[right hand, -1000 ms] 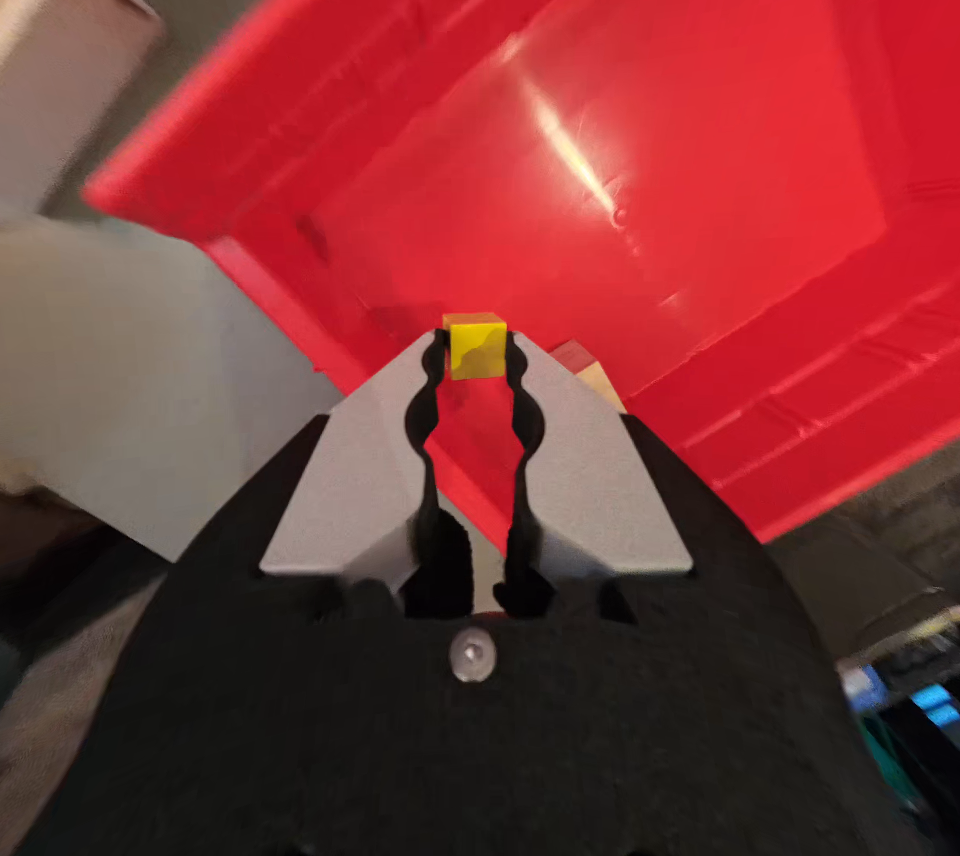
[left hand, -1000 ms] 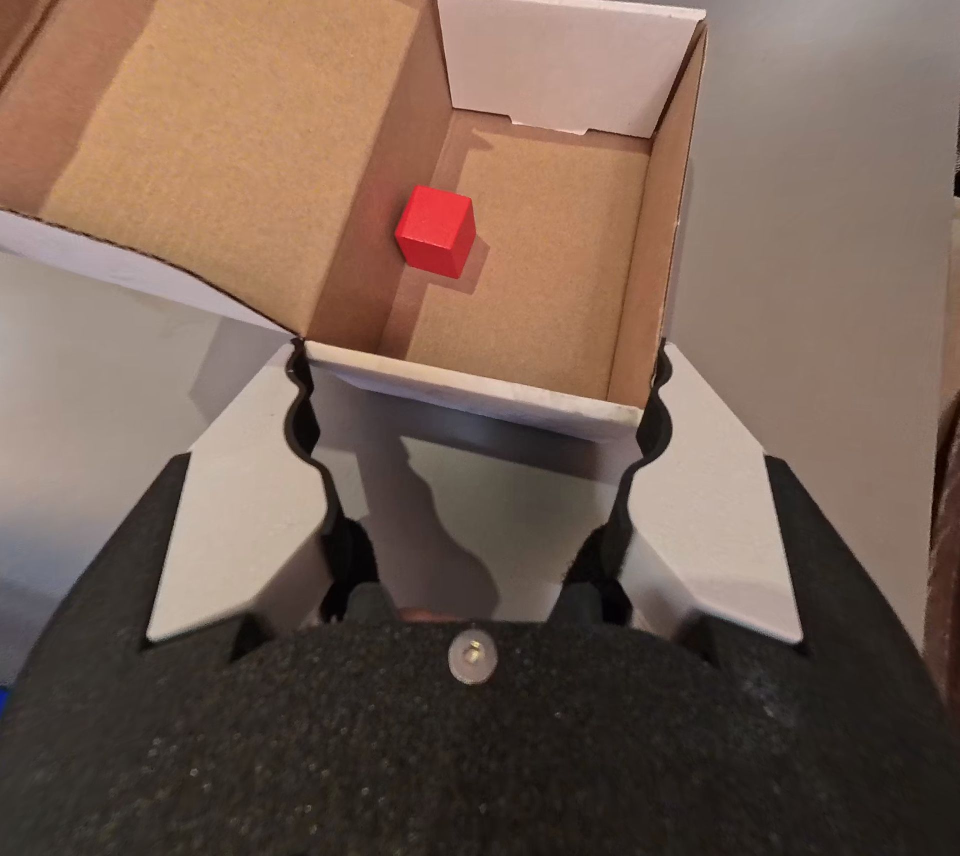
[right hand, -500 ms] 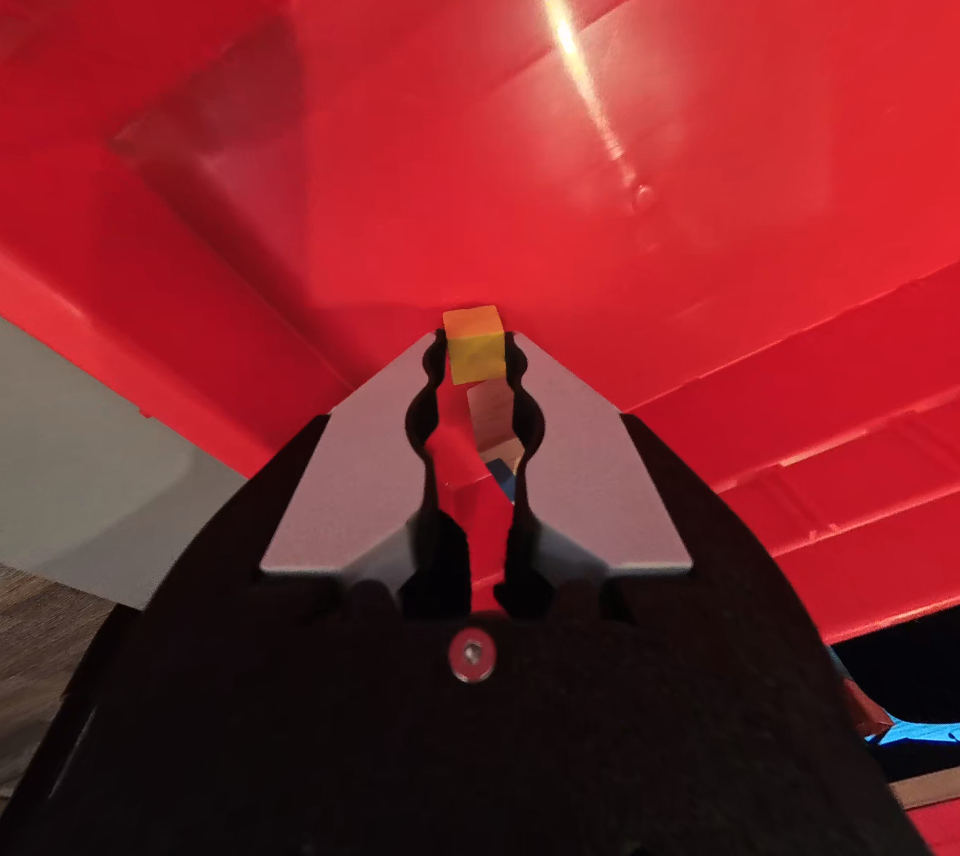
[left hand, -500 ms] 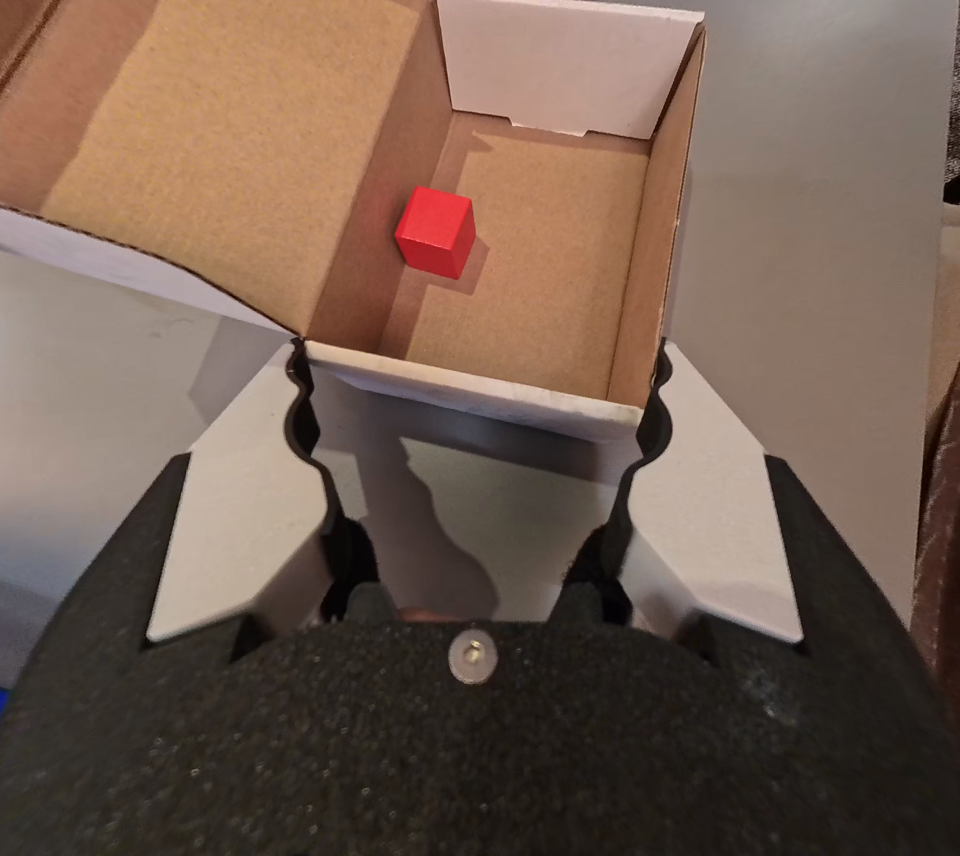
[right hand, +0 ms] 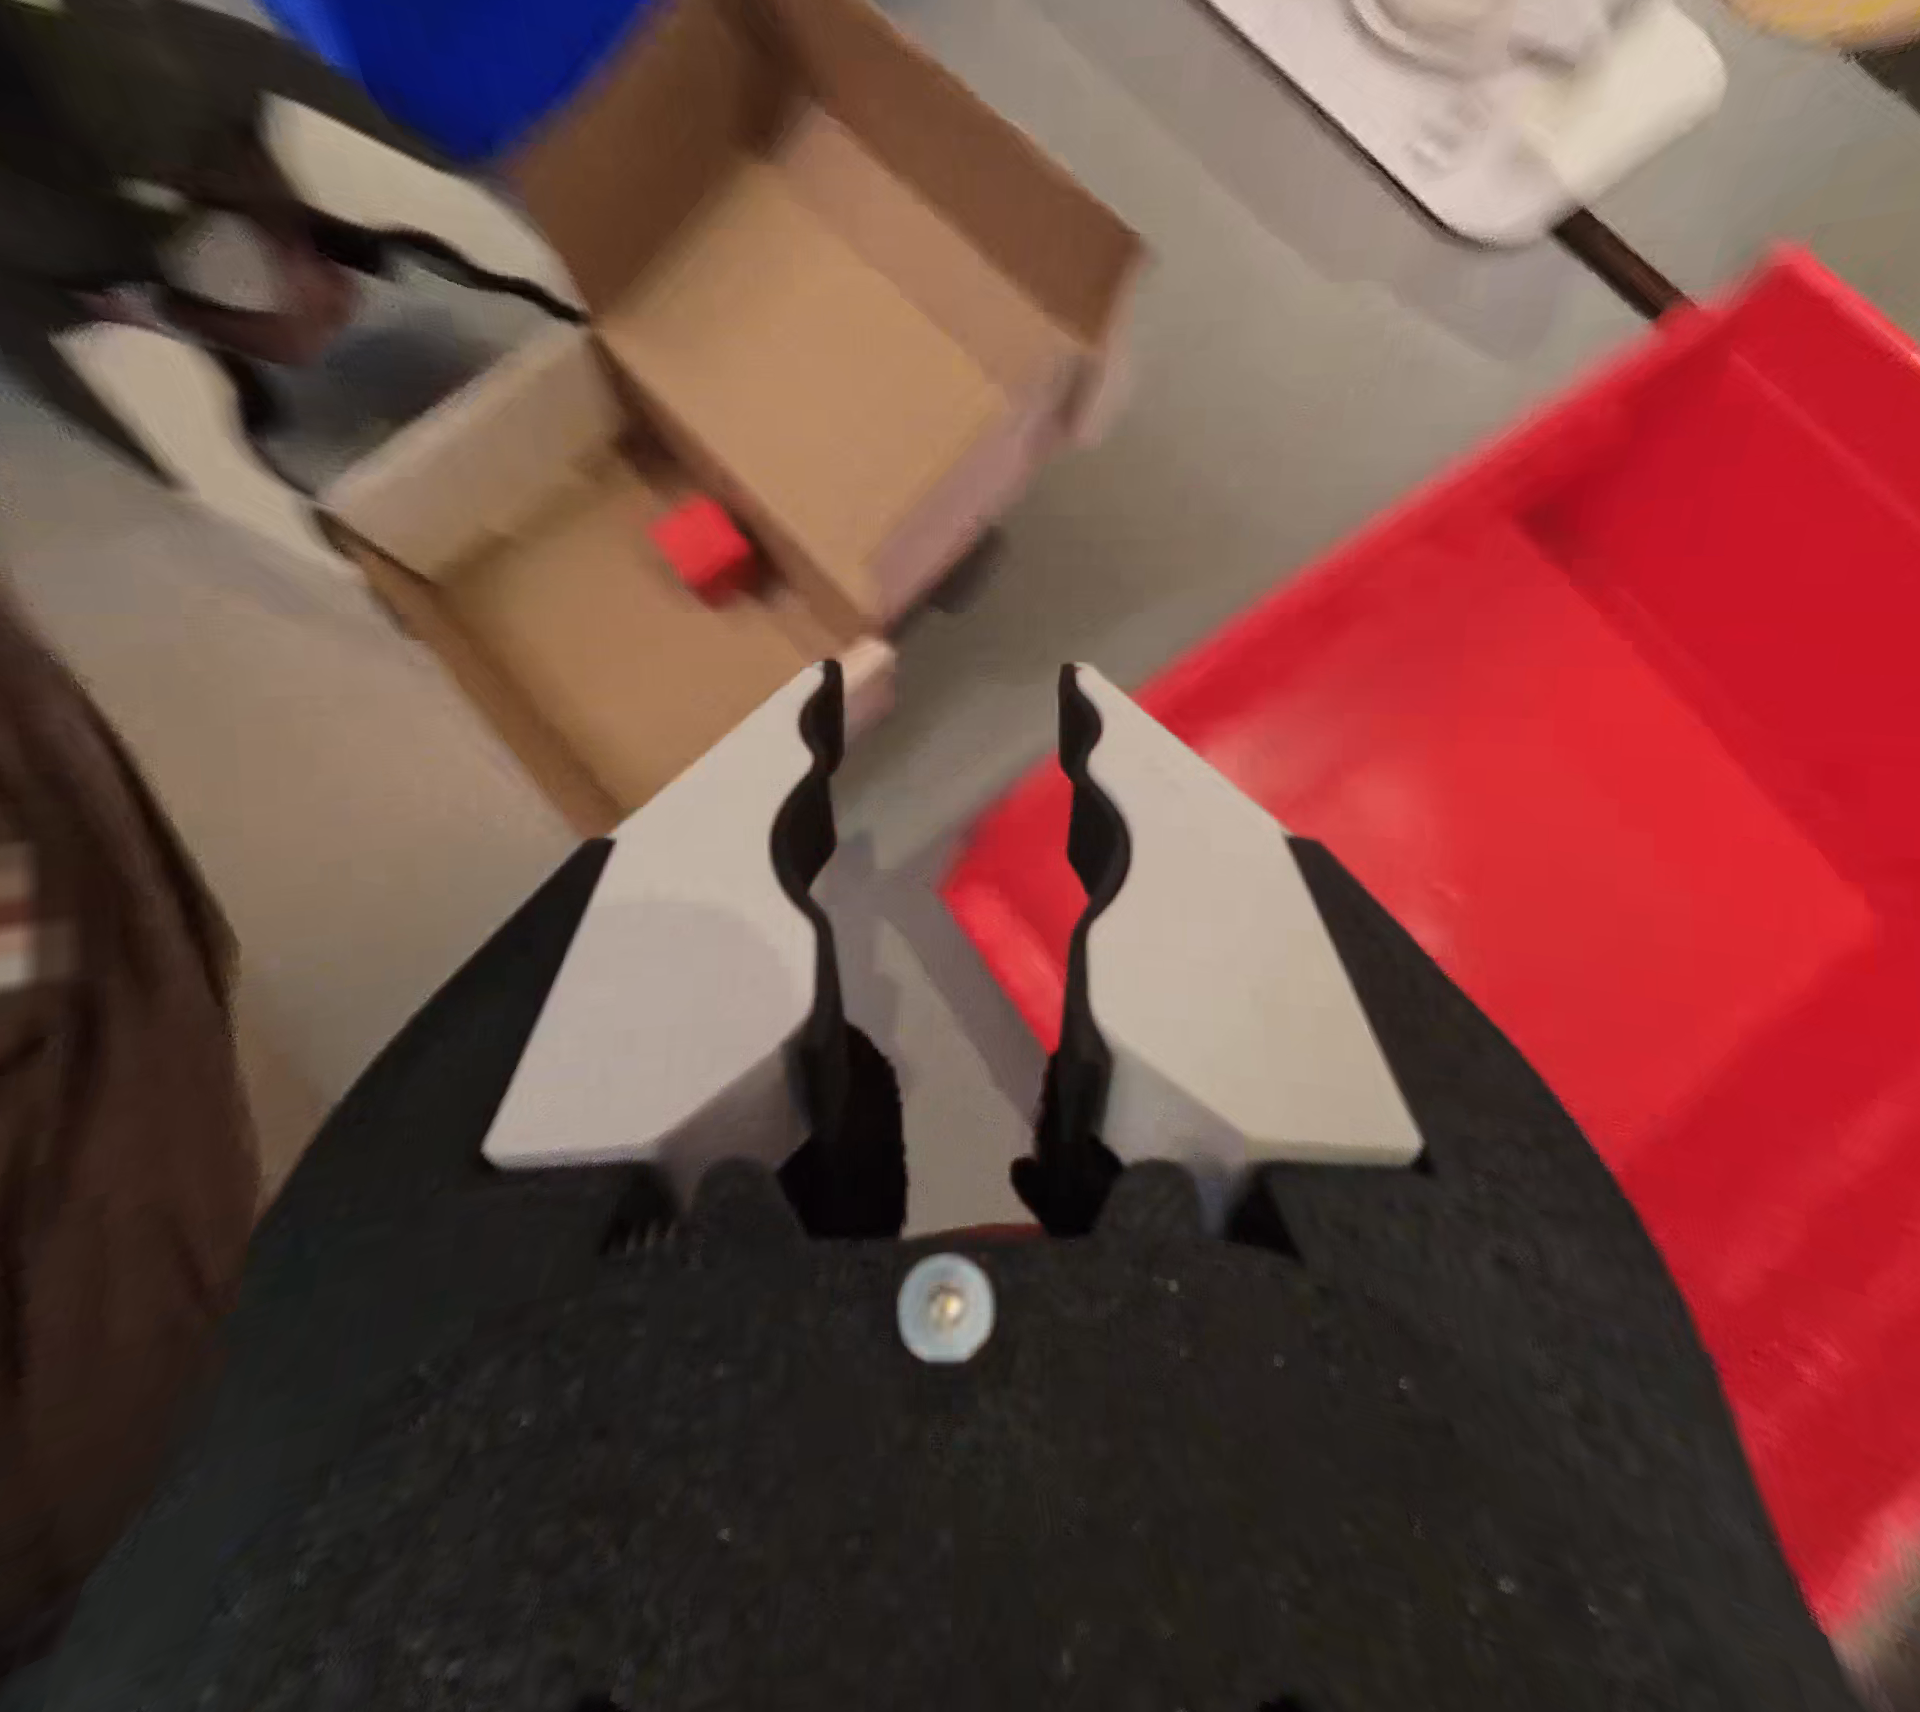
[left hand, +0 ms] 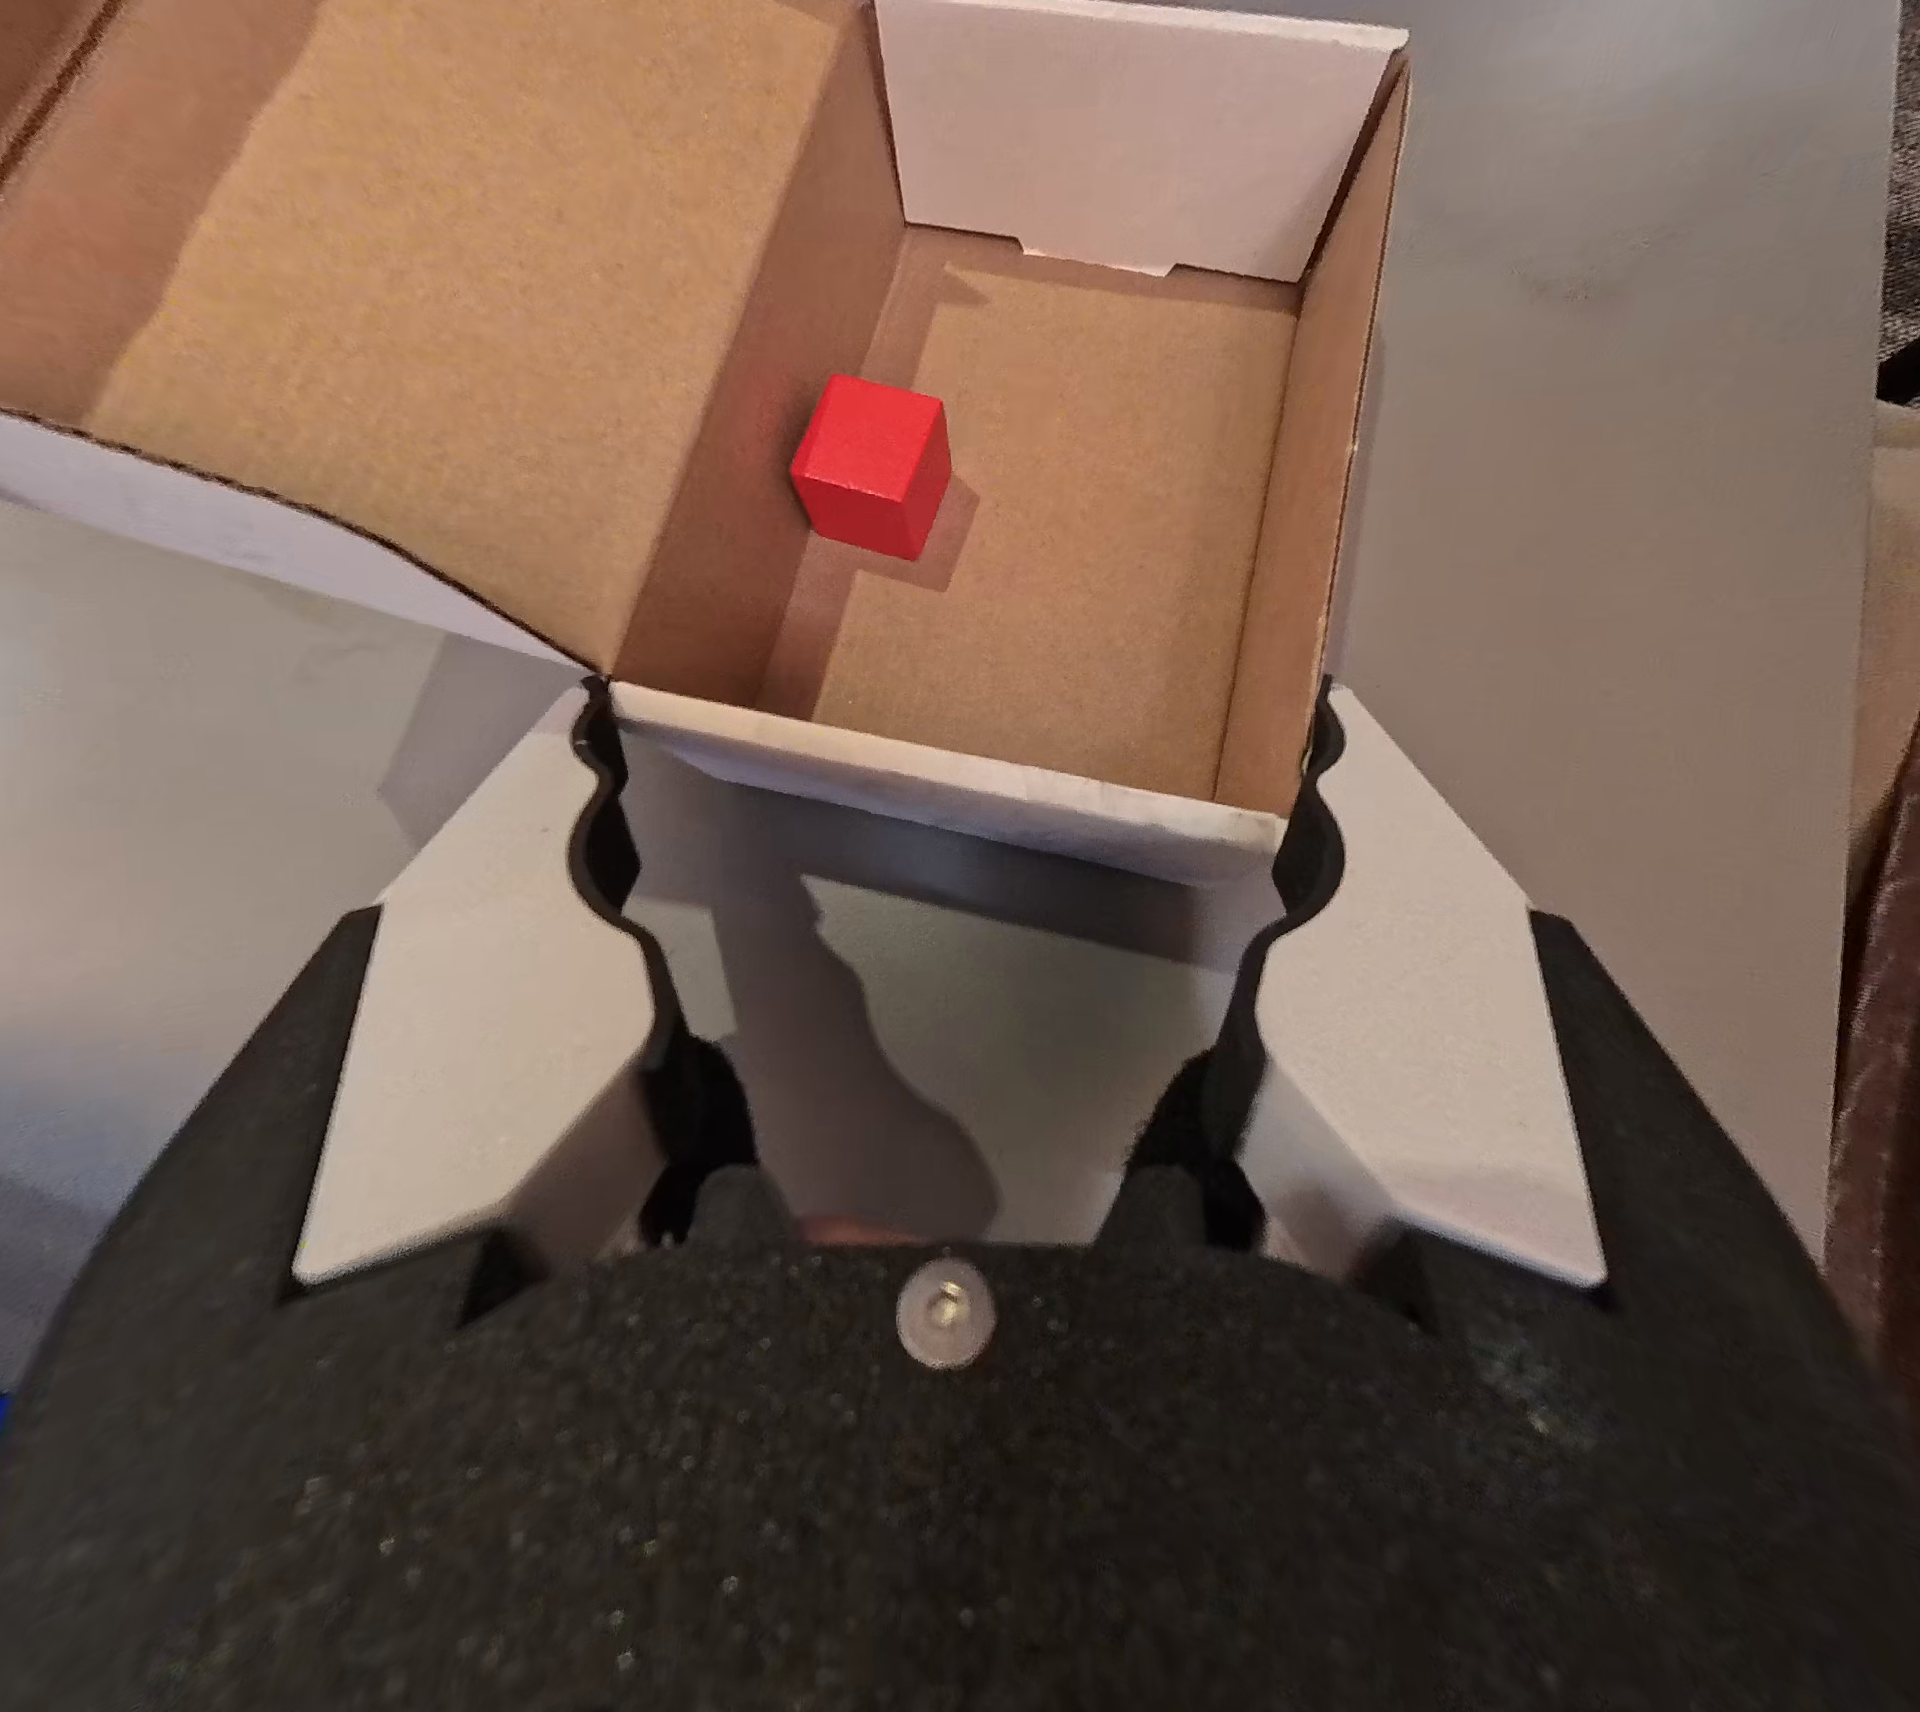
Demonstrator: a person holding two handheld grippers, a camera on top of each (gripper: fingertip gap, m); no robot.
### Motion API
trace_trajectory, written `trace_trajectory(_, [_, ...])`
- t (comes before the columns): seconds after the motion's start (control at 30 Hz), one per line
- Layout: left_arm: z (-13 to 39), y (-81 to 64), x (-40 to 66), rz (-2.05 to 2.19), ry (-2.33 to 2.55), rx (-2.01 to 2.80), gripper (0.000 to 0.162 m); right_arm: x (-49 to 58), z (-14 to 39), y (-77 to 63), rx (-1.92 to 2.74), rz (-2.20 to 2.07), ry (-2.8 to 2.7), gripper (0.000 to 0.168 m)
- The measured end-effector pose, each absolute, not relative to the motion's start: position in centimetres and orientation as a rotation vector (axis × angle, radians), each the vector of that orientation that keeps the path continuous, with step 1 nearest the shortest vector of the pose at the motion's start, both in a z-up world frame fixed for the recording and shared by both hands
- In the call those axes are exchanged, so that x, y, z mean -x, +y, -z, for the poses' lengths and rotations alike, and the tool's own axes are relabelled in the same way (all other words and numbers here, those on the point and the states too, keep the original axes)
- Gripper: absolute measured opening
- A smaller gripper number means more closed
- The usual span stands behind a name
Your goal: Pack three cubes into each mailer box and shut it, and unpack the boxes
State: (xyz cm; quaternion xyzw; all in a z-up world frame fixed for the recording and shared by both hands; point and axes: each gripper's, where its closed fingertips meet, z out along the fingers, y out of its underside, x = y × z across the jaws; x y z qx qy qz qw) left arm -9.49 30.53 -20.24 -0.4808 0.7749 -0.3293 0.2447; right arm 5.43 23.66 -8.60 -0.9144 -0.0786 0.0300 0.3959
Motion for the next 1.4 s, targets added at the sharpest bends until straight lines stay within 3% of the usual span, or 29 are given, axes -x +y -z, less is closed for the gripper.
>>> trace_trajectory(0.03, [20.2, 30.5, 9.5, 0.902, 2.115, 1.313, 0.125, -3.1, 8.5, 24.2, 2.278, -0.087, -0.249, 0.041])
trace_trajectory(0.23, [20.2, 30.3, 9.3, 0.898, 2.129, 1.299, 0.125, 5.6, 13.9, 27.3, 2.358, 0.065, -0.615, 0.051])
trace_trajectory(0.37, [20.3, 29.9, 9.5, 0.902, 2.150, 1.280, 0.125, 6.0, 18.4, 28.3, 2.505, 0.134, -0.764, 0.053])
trace_trajectory(0.57, [20.3, 29.6, 9.7, 0.910, 2.170, 1.263, 0.125, 5.8, 20.5, 29.0, 2.532, 0.269, -0.886, 0.052])
trace_trajectory(0.8, [20.3, 29.6, 9.7, 0.924, 2.170, 1.258, 0.125, 5.1, 21.5, 29.8, 2.499, 0.360, -0.940, 0.033])
trace_trajectory(1.0, [20.2, 29.6, 9.7, 0.929, 2.161, 1.267, 0.125, 6.6, 19.0, 29.3, 2.481, 0.169, -0.868, 0.030])
trace_trajectory(1.23, [20.2, 29.6, 9.6, 0.910, 2.162, 1.267, 0.125, -3.0, 1.5, 25.7, 2.215, 0.356, -0.413, 0.029])
trace_trajectory(1.3, [20.3, 29.6, 9.7, 0.905, 2.164, 1.267, 0.125, -8.8, 1.7, 23.8, 2.254, 0.445, -0.218, 0.029])
trace_trajectory(1.4, [20.3, 29.6, 9.7, 0.901, 2.166, 1.269, 0.125, -14.2, 8.6, 22.9, 2.447, 0.379, -0.019, 0.029])
